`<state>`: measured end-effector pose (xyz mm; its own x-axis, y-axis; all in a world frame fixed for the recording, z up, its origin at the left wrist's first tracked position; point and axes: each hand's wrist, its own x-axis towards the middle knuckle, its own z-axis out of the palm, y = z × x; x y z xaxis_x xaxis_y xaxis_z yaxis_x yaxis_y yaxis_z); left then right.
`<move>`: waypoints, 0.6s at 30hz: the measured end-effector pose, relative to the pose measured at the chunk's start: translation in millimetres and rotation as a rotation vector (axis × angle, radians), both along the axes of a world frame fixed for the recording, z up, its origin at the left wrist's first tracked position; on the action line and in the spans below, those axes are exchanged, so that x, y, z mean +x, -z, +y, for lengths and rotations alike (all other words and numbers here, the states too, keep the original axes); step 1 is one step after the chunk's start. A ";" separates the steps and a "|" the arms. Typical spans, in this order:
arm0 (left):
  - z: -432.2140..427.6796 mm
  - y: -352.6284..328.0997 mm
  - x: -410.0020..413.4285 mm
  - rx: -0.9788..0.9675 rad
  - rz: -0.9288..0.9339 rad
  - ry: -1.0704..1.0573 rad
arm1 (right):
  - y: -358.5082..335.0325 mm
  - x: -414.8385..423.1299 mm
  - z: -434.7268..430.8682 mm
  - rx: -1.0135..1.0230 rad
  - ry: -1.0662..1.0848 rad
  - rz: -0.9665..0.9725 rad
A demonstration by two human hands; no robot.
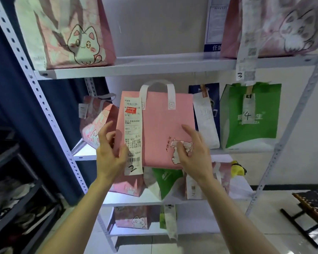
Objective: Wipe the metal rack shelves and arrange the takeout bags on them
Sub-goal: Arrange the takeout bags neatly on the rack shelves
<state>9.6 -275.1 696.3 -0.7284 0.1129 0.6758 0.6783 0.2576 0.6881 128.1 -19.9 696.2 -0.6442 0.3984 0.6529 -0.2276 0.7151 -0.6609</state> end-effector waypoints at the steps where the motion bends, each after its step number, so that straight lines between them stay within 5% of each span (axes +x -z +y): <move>1: 1.2 -8.9 3.9 0.017 0.068 0.005 | -11.3 3.1 1.4 0.004 -0.008 0.041; 11: 32.7 -147.2 6.0 0.193 0.465 -0.057 | -173.4 9.5 25.2 0.177 -0.049 0.375; 18: 70.1 -264.2 -52.1 0.240 0.474 -0.035 | -289.1 -51.1 57.7 0.220 -0.014 0.498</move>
<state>-42.5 -205.0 960.5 -0.3371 -0.1040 0.9357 0.9231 0.1589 0.3502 76.9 37.8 985.3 -0.2401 0.2113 0.9475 -0.4851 0.8193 -0.3056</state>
